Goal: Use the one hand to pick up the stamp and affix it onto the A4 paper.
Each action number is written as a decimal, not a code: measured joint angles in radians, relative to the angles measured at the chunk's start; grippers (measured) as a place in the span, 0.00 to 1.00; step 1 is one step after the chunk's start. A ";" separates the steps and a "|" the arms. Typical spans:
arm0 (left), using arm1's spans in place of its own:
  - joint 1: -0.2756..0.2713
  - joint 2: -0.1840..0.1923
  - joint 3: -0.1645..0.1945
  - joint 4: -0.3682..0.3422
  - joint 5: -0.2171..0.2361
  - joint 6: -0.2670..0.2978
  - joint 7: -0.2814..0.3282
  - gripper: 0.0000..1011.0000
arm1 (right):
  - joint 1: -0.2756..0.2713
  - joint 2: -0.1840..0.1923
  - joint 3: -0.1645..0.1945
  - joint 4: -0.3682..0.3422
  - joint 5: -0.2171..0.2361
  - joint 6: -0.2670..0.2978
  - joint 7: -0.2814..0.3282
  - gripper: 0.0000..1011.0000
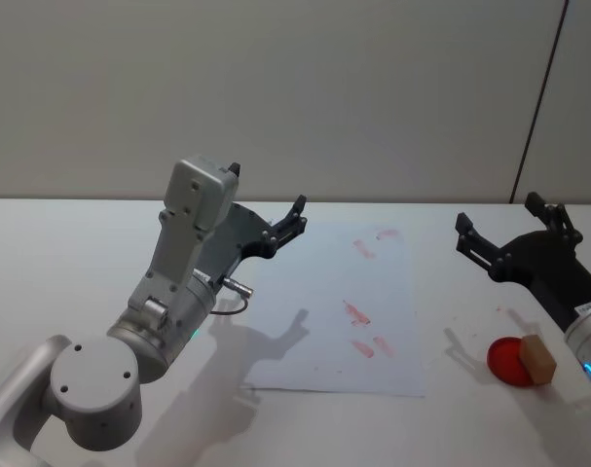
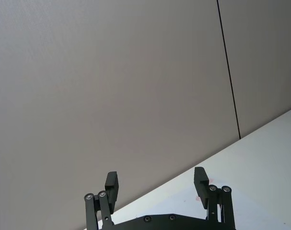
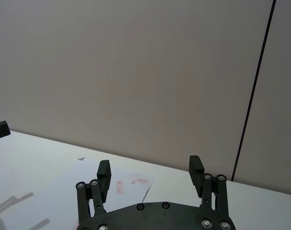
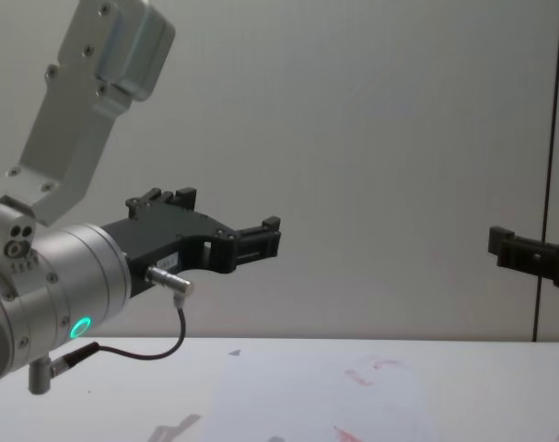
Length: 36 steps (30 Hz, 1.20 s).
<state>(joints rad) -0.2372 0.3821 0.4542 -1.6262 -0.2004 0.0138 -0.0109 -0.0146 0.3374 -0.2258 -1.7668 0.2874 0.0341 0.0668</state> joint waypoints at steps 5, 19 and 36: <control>0.000 0.000 0.000 0.000 0.000 0.000 0.000 0.99 | 0.000 0.000 0.000 0.000 0.000 0.000 0.000 0.99; 0.000 0.000 0.000 0.000 0.000 0.000 0.000 0.99 | 0.000 0.000 0.000 0.000 0.000 0.000 0.000 0.99; 0.000 0.000 0.000 0.000 0.000 0.000 0.000 0.99 | 0.000 0.000 0.000 0.000 0.000 0.000 0.000 0.99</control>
<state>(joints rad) -0.2372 0.3821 0.4542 -1.6262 -0.2004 0.0139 -0.0109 -0.0146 0.3375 -0.2258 -1.7667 0.2873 0.0341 0.0668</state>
